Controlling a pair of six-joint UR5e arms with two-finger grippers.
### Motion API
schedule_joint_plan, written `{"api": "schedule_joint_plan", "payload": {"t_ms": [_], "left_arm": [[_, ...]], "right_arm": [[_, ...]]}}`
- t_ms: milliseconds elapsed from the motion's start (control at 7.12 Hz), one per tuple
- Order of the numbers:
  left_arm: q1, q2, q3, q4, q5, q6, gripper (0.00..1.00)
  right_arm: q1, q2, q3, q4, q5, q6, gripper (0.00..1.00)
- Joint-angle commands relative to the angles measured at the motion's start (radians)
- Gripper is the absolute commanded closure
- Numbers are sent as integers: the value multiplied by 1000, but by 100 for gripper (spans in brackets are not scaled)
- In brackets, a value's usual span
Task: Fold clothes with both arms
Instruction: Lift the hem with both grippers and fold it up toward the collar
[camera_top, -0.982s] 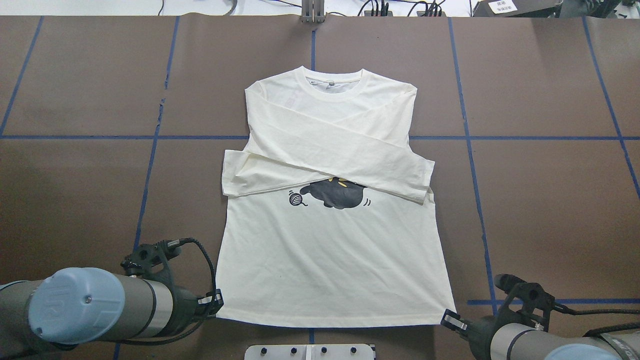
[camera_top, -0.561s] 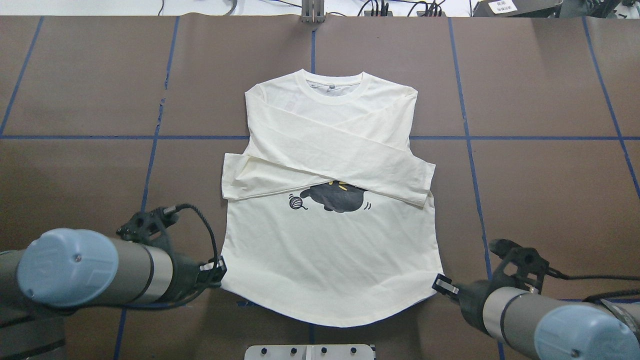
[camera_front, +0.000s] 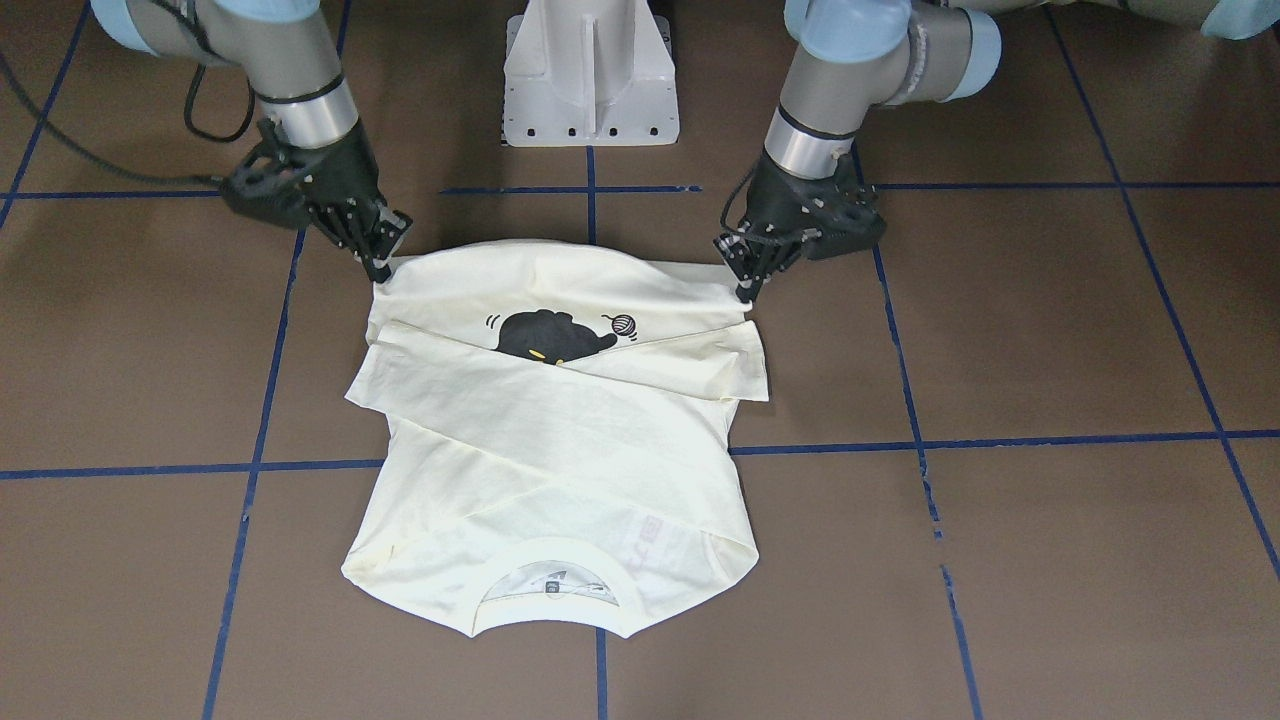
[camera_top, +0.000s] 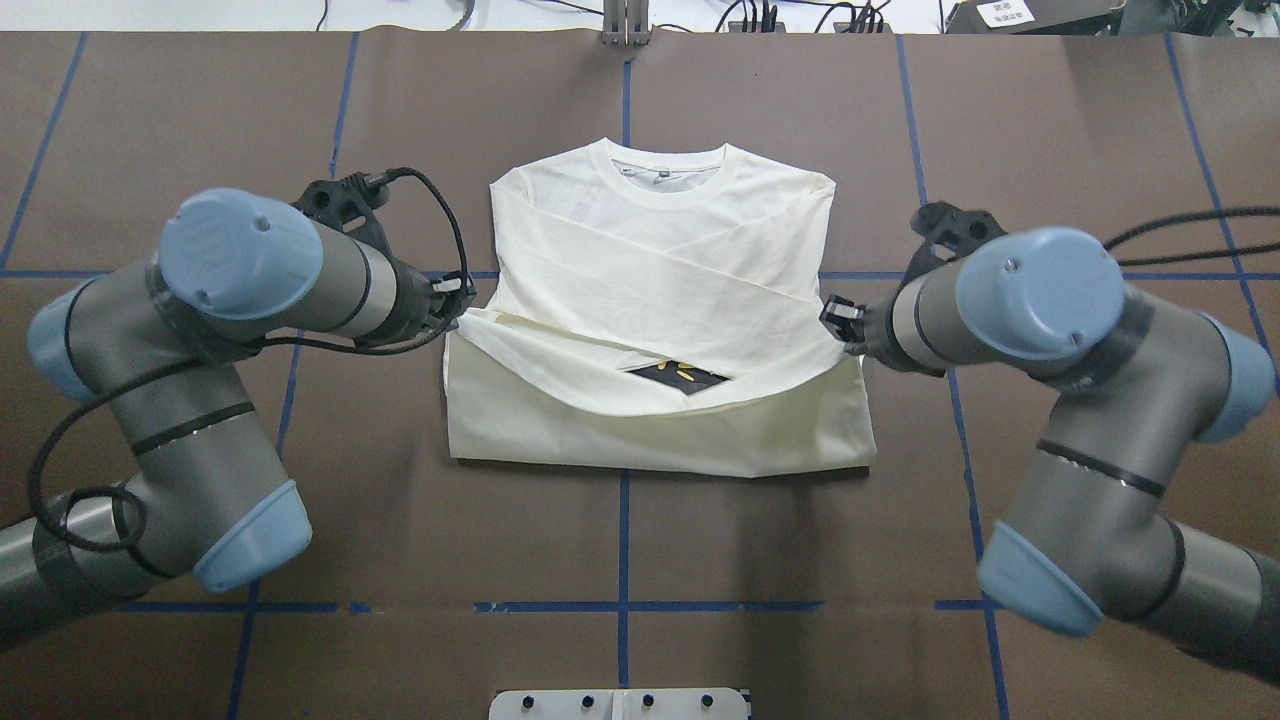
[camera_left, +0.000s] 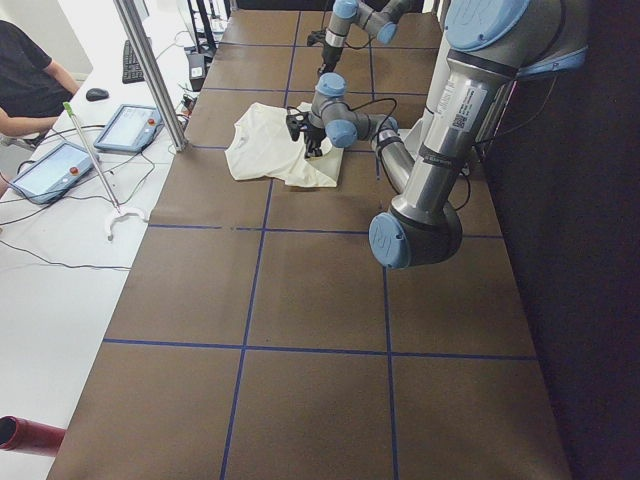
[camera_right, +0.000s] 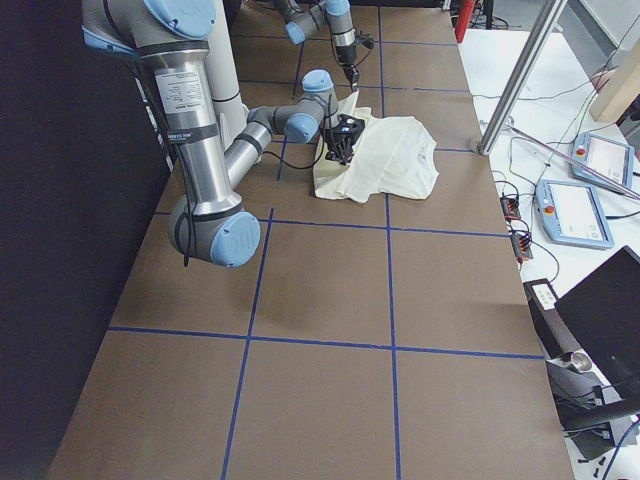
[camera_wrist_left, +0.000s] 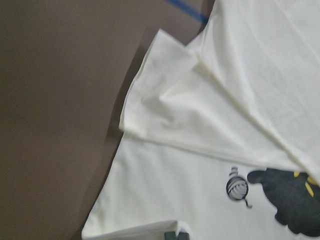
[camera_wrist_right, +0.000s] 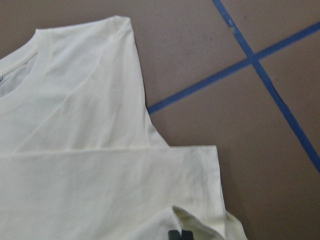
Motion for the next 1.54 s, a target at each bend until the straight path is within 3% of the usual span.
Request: {"api": "schedule_joint_plan", "payload": {"t_ms": [0,421,702,1123,1263,1404], "left_arm": [[-97,-61,201,-153,4,37,100],[-108,-202,481,-294,64,45,100],[-108,-223,549,-362,118,48,100],[-108,-233,584,-385,122,50,97],[-108,-235,582,-390,121,50,76],[-106,-223,585,-516,118,48,43]], "right_arm": [[147,199,-329,-1,30,-157,100],[192,385,-605,8,28,-217,100],[203,388,-706,157,20,-232,100],[211,396,-734,162,19,-257,100],[200,392,-737,162,16,-255,52],[186,391,-724,165,14,-239,27]]}}
